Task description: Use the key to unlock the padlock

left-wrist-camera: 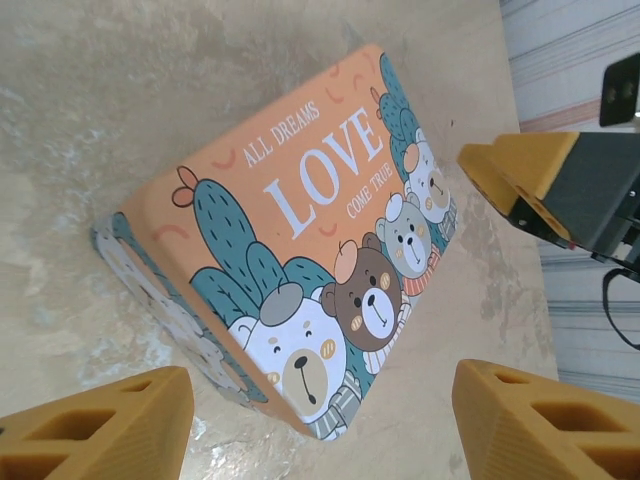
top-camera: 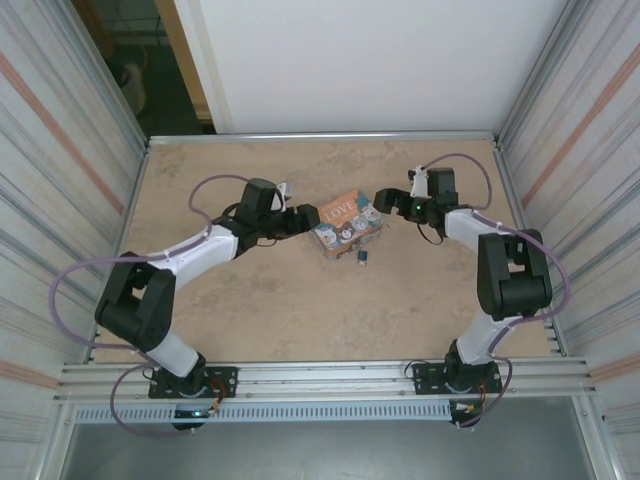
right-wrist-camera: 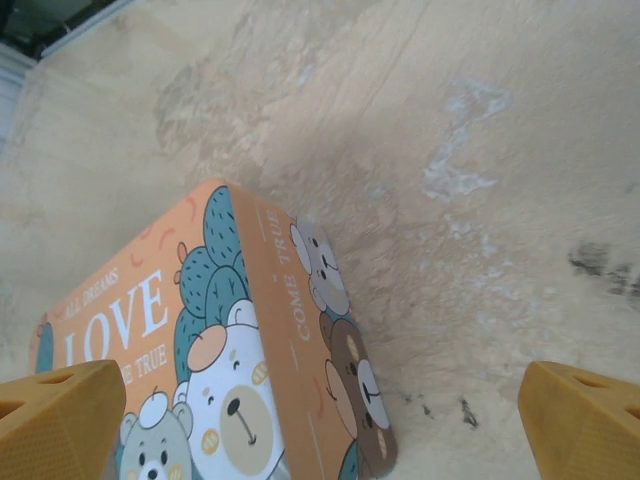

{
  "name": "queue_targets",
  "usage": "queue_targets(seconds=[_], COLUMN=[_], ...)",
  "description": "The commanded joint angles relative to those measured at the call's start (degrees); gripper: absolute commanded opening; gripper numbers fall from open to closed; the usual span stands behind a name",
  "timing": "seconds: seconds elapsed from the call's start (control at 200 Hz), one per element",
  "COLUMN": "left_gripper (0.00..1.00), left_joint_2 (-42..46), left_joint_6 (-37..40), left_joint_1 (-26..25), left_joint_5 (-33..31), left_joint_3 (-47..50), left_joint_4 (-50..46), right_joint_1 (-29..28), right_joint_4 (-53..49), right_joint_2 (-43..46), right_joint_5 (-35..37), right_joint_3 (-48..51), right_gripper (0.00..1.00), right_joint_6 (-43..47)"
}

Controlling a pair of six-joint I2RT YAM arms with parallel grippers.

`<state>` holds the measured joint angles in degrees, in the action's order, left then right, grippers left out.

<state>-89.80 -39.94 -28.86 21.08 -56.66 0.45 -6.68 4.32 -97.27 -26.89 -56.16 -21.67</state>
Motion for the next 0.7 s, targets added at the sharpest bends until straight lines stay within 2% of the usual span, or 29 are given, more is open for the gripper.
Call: queue_targets(seconds=[0.0, 0.261, 0.446, 0.696], left_gripper=[0.7, 0.7, 0.69, 0.67], left_joint_2=[4.3, 7.6, 7.4, 5.9], left_joint_6=[4.7, 9.4, 9.8, 8.7], left_joint_1=[0.4, 0.5, 0.5, 0.5], left_joint_5=[-3.9, -5.6, -3.4, -0.7], left_joint_3=[0.2, -1.0, -1.8, -1.2], left_joint_4=[-3.2, -4.5, -4.0, -2.0], right_joint_1=[0.9, 2.2, 3.6, 4.1], right_joint_4=[-2.3, 2.6, 5.6, 4.1], right_joint_2=[4.5, 12.9, 19.3, 26.2], right_joint_5=[0.6, -3.7, -7.5, -11.3], right_joint_3=[2.3, 9.7, 16.2, 23.0], right_gripper=[0.99, 1.0, 1.0, 0.98], right_joint_6=[2.0, -2.4, -6.1, -6.9])
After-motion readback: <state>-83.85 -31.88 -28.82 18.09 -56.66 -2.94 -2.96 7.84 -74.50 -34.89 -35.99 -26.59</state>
